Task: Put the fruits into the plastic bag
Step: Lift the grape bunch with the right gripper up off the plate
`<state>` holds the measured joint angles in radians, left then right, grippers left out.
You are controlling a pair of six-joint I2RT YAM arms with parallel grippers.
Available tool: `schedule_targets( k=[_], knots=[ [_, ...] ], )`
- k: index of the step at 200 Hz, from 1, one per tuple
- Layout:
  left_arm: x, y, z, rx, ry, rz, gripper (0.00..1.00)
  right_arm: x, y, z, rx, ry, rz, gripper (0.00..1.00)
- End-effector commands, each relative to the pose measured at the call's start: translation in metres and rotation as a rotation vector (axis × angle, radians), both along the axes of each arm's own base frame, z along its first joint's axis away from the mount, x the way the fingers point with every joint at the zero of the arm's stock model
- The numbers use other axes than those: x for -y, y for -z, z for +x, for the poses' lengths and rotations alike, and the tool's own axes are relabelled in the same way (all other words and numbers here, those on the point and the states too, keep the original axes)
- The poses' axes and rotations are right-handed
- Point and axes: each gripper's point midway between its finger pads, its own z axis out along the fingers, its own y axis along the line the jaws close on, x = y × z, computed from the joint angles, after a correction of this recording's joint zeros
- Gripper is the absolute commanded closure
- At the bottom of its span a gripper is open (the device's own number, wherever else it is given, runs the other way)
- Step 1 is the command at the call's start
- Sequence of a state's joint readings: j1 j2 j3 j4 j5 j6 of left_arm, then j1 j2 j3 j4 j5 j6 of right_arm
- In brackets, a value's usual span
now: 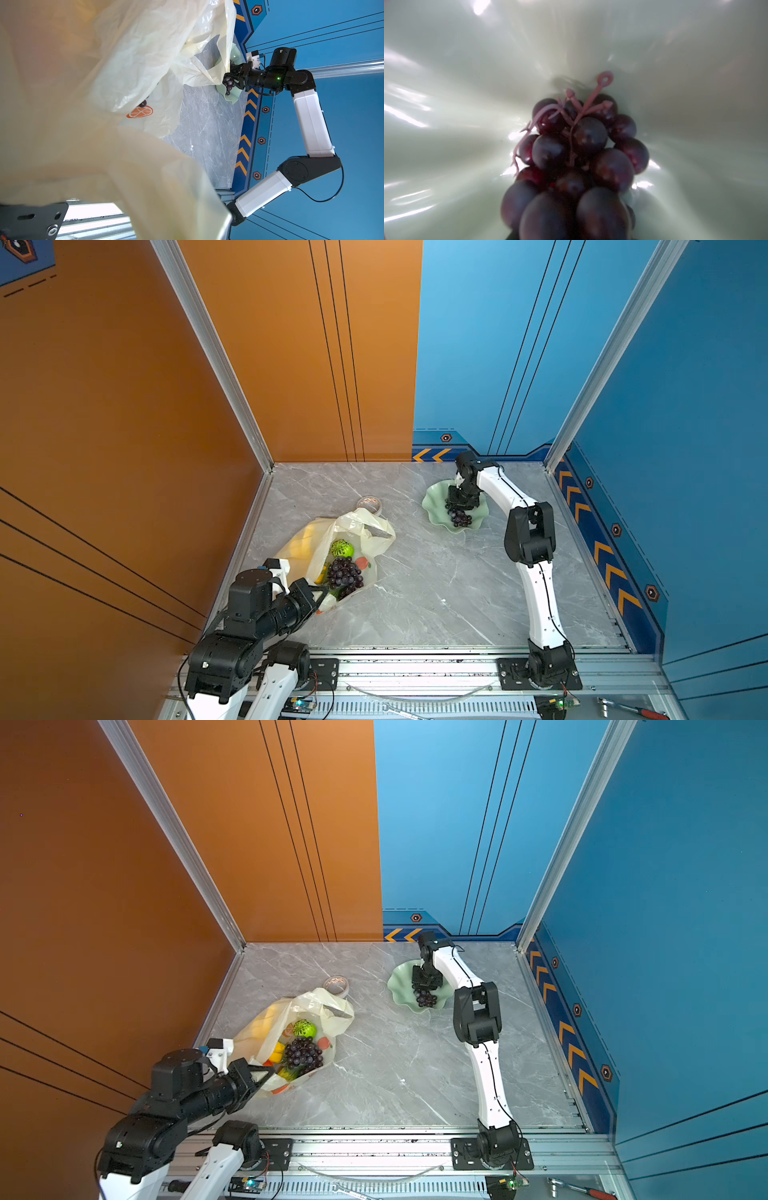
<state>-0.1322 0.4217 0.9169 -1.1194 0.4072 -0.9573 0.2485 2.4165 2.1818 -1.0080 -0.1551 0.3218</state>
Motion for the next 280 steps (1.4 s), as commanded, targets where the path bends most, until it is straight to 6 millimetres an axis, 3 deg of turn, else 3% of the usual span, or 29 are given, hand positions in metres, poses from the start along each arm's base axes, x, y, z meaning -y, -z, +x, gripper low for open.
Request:
schedule_targets(
  k=[1,47,100,158,164,227,231,280],
  knots=[
    [-0.003,-0.004,-0.002,0.019,-0.002,0.021,1.00,0.000,-0.033,0.004,0.068,0.004,0.018,0.65],
    [-0.003,-0.003,-0.002,0.015,0.002,0.025,1.00,-0.007,-0.047,0.009,0.109,0.031,0.164,0.65],
    [-0.002,-0.002,-0.001,0.011,0.006,0.026,1.00,0.004,-0.060,0.016,0.165,0.126,0.328,0.66],
    [-0.002,-0.001,0.001,0.007,0.004,0.029,1.00,0.014,-0.070,0.019,0.206,0.178,0.432,0.69],
    [-0.002,0.000,0.001,0.005,0.005,0.028,1.00,0.015,-0.062,0.014,0.188,0.188,0.437,0.69],
    [-0.002,-0.002,0.000,0.013,0.003,0.025,1.00,0.021,-0.076,0.010,0.209,0.205,0.478,0.69],
    [-0.002,-0.002,0.000,0.012,0.004,0.024,1.00,0.021,-0.090,0.009,0.237,0.201,0.489,0.69],
    [-0.002,-0.002,-0.003,0.017,0.003,0.017,1.00,0.021,-0.122,0.009,0.308,0.215,0.602,0.69]
  ],
)
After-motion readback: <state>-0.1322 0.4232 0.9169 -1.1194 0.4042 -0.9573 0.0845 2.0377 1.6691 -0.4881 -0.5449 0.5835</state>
